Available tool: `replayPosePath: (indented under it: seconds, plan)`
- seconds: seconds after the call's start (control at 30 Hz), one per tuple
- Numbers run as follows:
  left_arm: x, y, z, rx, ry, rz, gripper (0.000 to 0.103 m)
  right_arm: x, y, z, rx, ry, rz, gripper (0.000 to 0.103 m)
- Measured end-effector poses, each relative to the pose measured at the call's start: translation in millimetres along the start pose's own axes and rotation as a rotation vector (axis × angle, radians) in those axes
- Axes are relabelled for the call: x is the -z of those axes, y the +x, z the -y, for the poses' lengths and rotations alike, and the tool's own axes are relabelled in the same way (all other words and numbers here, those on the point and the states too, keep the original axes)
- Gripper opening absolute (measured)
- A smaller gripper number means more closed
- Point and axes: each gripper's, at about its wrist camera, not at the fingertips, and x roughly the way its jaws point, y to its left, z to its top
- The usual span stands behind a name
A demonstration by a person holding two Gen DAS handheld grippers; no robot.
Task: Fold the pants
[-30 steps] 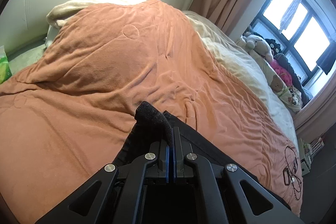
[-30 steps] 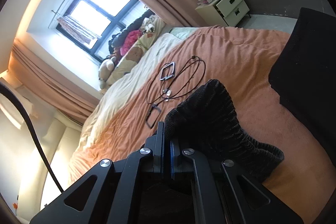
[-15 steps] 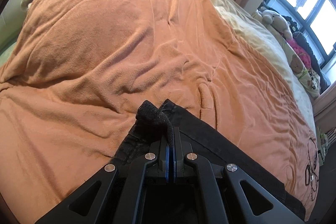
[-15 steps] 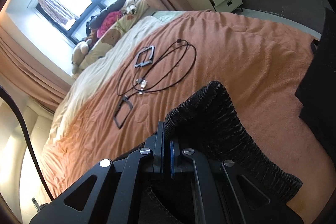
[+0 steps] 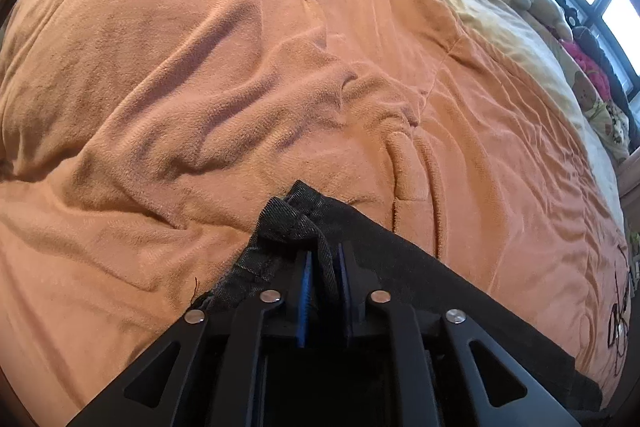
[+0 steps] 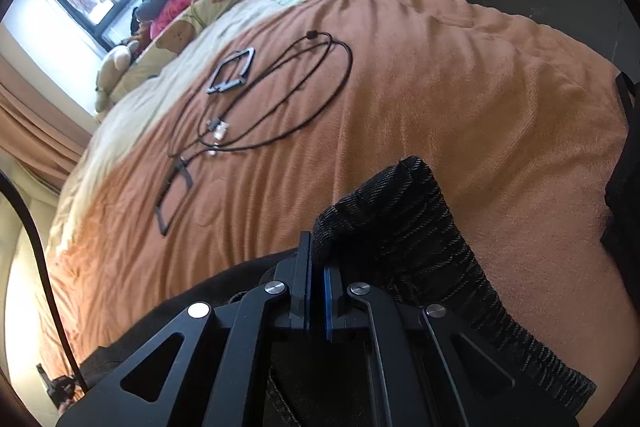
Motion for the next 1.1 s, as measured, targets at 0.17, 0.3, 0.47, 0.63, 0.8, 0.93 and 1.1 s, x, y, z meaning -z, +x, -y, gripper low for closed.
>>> replayPosePath:
  seconds: [0.17, 0.3, 0.47, 0.63, 0.8, 0.93, 1.1]
  plan:
    - [2.3, -25.3, 0.3, -0.014, 0.061, 0.08, 0.09, -0.5, -9.7, -11.4, -0.046, -0.045, -0.007, 0.031]
    - [5.1, -39.5, -7.9, 0.001, 0.071, 0.07, 0.091, 9.4, -36.0, -8.4, -0.071, -0.09, 0.035, 0.077]
    - [20.6, -67.5, -17.5, 0.016, 0.104, 0.081, 0.091, 23.3, -66.1, -4.9, -0.11, -0.141, 0.031, 0.077]
    - [39.2, -94.8, -31.6, 0.036, 0.114, 0.086, 0.091, 38.6, -92.9, 6.1, -0.107, -0.187, 0.021, 0.077]
    - [62.7, -121.9, -49.4, 0.07, 0.112, 0.087, 0.091, 56.6, -124.6, 18.6, -0.127, -0.198, 0.014, 0.077]
    - [83.8, -137.1, -63.1, 0.085, 0.116, 0.078, 0.084, 70.6, -147.4, 31.1, -0.139, -0.203, 0.014, 0.077]
    - [108.2, -149.0, -82.0, 0.108, 0.085, 0.056, 0.071, 86.3, -166.8, 49.0, -0.151, -0.186, 0.017, 0.077]
